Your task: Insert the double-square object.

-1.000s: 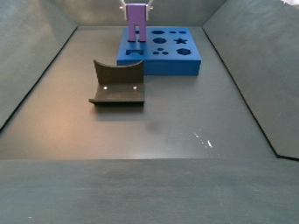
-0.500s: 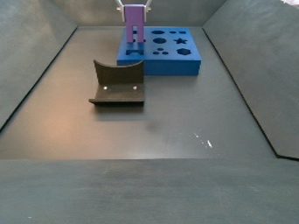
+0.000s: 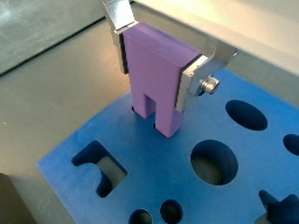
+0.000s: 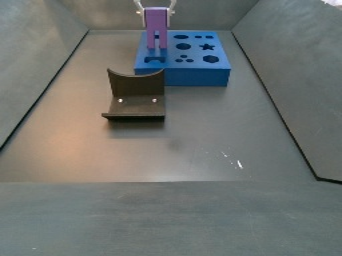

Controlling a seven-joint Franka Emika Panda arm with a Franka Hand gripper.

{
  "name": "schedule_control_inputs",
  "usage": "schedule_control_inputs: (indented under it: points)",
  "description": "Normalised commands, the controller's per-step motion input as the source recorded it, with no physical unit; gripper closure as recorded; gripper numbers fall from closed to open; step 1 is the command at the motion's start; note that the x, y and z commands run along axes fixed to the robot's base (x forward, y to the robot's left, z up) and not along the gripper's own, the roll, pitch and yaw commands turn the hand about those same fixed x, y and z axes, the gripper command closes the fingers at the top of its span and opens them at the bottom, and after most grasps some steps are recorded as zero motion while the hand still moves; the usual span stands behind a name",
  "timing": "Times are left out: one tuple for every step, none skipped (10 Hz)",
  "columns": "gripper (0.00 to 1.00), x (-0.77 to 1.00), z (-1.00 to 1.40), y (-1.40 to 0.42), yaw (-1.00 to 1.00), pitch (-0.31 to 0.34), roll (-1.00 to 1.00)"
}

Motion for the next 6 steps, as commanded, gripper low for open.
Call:
schedule_control_inputs:
  points:
    - [1.0, 0.07, -0.66, 0.0, 0.02, 0.0, 0.04]
    - [1.0, 0.03, -0.81, 0.0, 0.01, -0.033, 0.09]
    - [1.0, 0.03, -0.77, 0.0, 0.0, -0.007, 0.11]
    - [1.0, 0.05, -0.59, 0.0, 0.0, 0.0, 0.02]
    - [1.0, 0.14, -0.27, 0.0, -0.07, 0.02, -0.02]
    - [1.0, 0.0, 0.0, 0.0, 0.0, 0.0, 0.0]
